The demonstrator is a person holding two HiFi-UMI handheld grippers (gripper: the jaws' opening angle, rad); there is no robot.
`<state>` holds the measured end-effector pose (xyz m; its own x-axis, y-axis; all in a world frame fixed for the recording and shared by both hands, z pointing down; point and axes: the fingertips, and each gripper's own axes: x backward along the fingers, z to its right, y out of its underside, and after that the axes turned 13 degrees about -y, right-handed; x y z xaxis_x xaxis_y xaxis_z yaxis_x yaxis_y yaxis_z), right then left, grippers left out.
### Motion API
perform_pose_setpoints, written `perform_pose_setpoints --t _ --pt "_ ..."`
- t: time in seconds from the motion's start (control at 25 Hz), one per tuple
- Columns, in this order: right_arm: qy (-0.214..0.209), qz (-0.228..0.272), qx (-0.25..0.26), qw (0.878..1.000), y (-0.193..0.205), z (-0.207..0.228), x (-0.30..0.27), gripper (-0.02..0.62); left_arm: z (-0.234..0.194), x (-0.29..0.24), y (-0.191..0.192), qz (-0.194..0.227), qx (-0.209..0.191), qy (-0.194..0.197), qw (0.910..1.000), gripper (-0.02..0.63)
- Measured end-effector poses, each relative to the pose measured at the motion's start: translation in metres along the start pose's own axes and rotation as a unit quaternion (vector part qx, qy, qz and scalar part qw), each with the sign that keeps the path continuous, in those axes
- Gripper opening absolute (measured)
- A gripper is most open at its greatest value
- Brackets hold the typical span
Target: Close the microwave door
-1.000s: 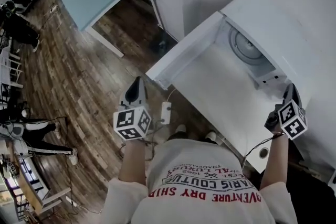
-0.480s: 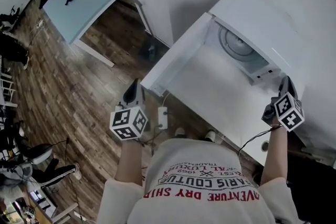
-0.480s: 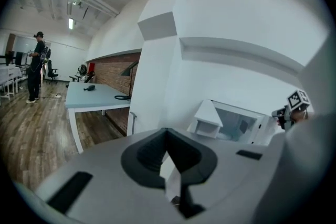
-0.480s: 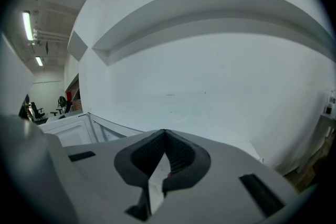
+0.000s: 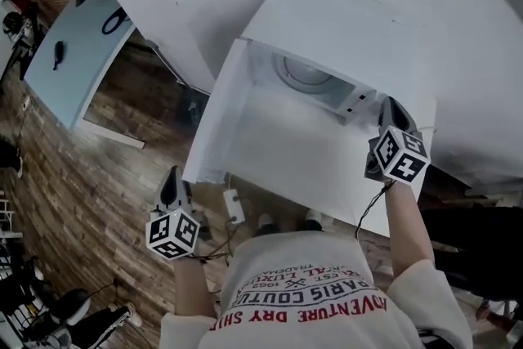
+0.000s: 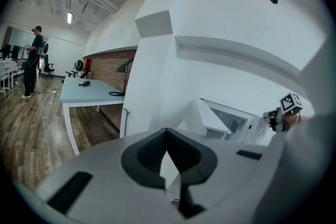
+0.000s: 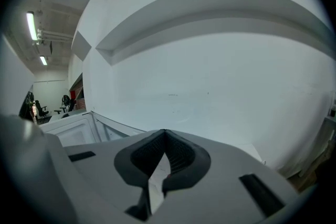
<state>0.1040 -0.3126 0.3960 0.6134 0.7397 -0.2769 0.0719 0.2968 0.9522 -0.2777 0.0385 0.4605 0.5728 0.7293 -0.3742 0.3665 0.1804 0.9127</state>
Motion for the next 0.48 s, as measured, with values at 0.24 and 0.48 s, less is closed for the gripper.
perform_pose_setpoints --t 0.24,0.48 --pt "-0.04 -0.002 0.008 0.999 -0.002 -0.002 0.001 0.012 0.053 0.016 0.006 -0.002 -0.008 0.039 0.9992 0.006" --pt "-0.07 -0.006 -0.011 0.997 -0.001 -0.001 -0.001 0.012 0.105 0.026 0.026 -0.014 0.001 0.068 0.9976 0.006"
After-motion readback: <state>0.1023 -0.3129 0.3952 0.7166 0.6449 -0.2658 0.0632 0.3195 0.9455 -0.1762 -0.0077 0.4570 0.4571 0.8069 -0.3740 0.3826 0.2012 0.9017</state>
